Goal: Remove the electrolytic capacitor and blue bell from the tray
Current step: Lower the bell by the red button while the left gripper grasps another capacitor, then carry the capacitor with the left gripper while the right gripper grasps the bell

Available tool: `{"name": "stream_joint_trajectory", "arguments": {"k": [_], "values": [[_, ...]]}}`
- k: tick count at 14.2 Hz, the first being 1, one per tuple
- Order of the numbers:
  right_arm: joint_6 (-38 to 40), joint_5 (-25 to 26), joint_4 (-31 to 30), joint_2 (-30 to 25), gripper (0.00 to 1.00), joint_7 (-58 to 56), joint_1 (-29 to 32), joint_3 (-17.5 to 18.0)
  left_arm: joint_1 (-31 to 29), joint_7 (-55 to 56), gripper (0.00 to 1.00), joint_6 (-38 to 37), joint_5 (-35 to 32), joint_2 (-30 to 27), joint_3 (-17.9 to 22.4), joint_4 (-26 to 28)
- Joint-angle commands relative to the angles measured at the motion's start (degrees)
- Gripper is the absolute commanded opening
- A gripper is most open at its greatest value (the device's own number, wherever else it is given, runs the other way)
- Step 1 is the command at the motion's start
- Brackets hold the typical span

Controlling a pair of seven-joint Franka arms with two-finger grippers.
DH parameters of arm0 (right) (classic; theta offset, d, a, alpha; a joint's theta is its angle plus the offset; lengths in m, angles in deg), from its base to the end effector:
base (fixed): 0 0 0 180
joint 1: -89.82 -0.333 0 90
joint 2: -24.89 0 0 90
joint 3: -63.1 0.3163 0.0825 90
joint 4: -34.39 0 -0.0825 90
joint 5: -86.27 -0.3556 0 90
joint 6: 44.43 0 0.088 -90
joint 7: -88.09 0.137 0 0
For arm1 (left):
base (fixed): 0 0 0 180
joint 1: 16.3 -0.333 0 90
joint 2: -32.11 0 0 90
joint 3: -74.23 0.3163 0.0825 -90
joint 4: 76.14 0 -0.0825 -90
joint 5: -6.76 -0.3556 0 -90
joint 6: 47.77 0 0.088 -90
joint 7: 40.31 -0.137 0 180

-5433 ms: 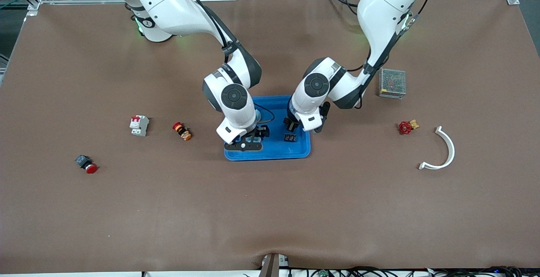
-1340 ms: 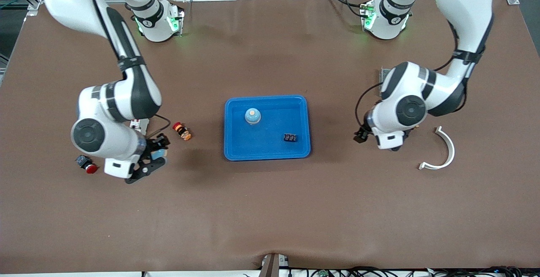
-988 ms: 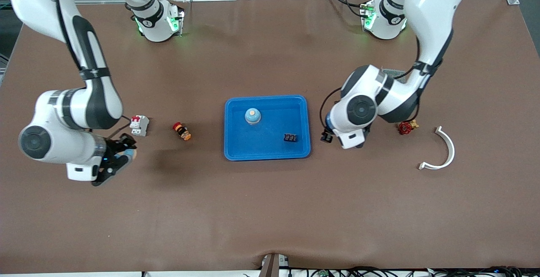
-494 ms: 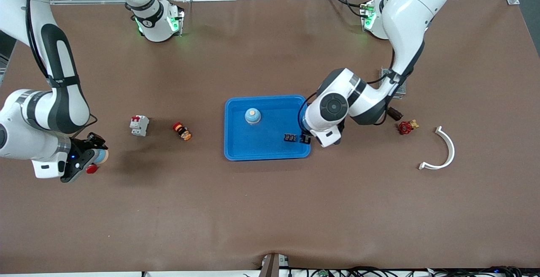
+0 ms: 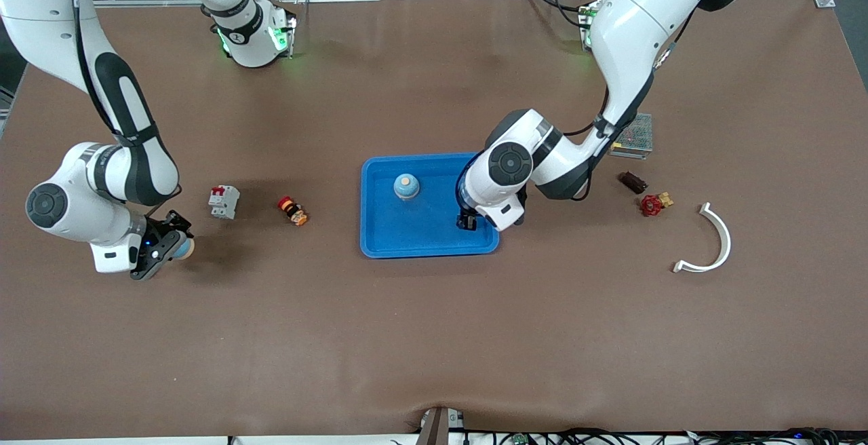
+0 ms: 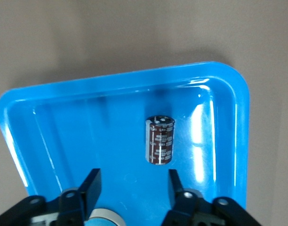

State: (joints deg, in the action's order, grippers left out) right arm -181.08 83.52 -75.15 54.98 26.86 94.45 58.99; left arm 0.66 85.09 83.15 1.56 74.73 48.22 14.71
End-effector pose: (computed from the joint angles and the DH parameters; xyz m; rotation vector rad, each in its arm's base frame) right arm 0.5975 -0.0891 0.2072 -2.8126 -1.3398 0.0678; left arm 0.5263 -0.4293 0.2240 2.2554 2.0808 -0.3499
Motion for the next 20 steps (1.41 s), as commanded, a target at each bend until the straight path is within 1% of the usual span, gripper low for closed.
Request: {"name": "stream_joint_trajectory", "arguments": {"k": [1,6,9,11,13,14,15,16,17,18,20], "values": [[-1.85,-0.42,-0.85,0.58,0.46,-3.10,2.39,0.95,0.79,3.08,0.61,2.75,0.10,1.68,1.39,-1.81],[-4.06,-0.51,-0.94,2.34,0.46,-3.89,2.84,1.04,1.84,3.18,0.55,3.64,-1.30,3.35,2.45,-1.64],[-5.37,-0.51,-1.03,3.22,0.47,-3.98,2.93,1.04,1.94,2.92,0.46,3.73,-1.39,4.14,2.53,-1.72],[-5.29,-0.51,-1.03,3.23,0.47,-3.98,2.93,1.04,2.02,2.66,0.45,3.73,-1.39,4.66,2.54,-1.73],[-5.38,-0.51,-1.03,3.31,0.48,-3.98,2.93,1.04,1.94,1.70,0.32,3.64,-2.18,5.10,2.62,-1.73],[-5.38,-0.51,-0.94,3.31,0.50,-3.89,2.93,1.04,1.67,1.25,0.26,3.64,-2.36,5.28,2.71,-1.73],[-5.38,-0.59,-0.94,3.31,0.60,-3.89,2.93,1.04,1.76,0.90,0.20,3.64,-2.45,5.63,2.89,-1.73],[-5.29,-0.86,-0.94,3.40,0.73,-3.81,2.93,1.04,1.93,0.90,0.16,3.64,-2.45,5.55,2.97,-1.73],[-5.20,-1.73,-0.94,3.31,0.99,-3.72,2.75,1.04,1.93,0.90,0.09,3.64,-2.53,5.55,2.97,-1.81],[-5.03,-2.43,-0.94,3.31,1.00,-3.72,2.75,1.04,1.93,0.64,0.01,3.64,-2.54,5.28,2.97,-1.81],[-4.59,-2.70,-0.68,3.31,1.00,-3.54,2.84,1.04,2.02,0.28,0.00,3.29,-3.58,4.58,2.89,-1.99]]}}
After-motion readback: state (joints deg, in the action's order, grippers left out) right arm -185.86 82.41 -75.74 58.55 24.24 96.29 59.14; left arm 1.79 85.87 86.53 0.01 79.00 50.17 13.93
